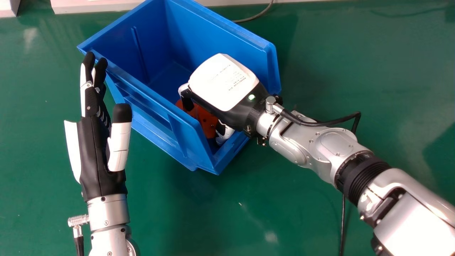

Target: Pick all objects and put in blue box

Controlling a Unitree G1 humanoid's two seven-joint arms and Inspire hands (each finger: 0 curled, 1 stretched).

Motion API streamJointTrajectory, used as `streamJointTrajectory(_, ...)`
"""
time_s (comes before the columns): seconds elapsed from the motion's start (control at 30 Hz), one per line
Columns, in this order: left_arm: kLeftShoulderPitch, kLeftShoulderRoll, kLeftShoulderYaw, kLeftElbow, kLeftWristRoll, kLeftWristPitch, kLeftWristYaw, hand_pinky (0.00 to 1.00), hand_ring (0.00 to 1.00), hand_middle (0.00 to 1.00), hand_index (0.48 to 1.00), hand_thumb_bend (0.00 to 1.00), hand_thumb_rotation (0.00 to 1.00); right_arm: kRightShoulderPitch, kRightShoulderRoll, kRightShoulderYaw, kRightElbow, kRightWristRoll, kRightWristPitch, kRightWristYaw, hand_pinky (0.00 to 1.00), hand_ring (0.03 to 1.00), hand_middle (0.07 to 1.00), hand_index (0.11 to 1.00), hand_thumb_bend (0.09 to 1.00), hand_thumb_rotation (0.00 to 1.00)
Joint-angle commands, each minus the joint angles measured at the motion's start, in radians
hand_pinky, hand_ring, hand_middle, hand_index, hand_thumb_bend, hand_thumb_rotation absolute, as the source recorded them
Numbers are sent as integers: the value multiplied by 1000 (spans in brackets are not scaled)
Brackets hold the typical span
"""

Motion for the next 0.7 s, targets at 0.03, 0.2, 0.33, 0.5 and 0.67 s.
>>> streamJointTrajectory(0.03,-2,1,-5,-7,10,-22,4,982,958,944,956,956,946,4,-31,20,-75,-26,76,88,291,429,518,547,492,0)
streamJointTrajectory(0.2,-6,2,-5,1,7,-26,2,977,955,943,955,955,946,20,-39,22,-153,-44,178,151,607,720,781,721,743,153)
streamJointTrajectory(0.33,-8,2,-5,3,10,-28,4,976,955,943,955,949,946,28,-53,10,-179,-35,192,129,836,886,911,872,896,272)
streamJointTrajectory(0.5,-10,1,-6,5,4,-25,-1,980,958,944,955,951,942,38,-67,-3,-180,-19,172,47,957,970,977,967,974,355)
streamJointTrajectory(0.67,-8,0,-9,-2,-3,-22,-8,984,960,947,956,954,940,47,-76,-1,-175,-21,157,4,986,991,993,990,993,390)
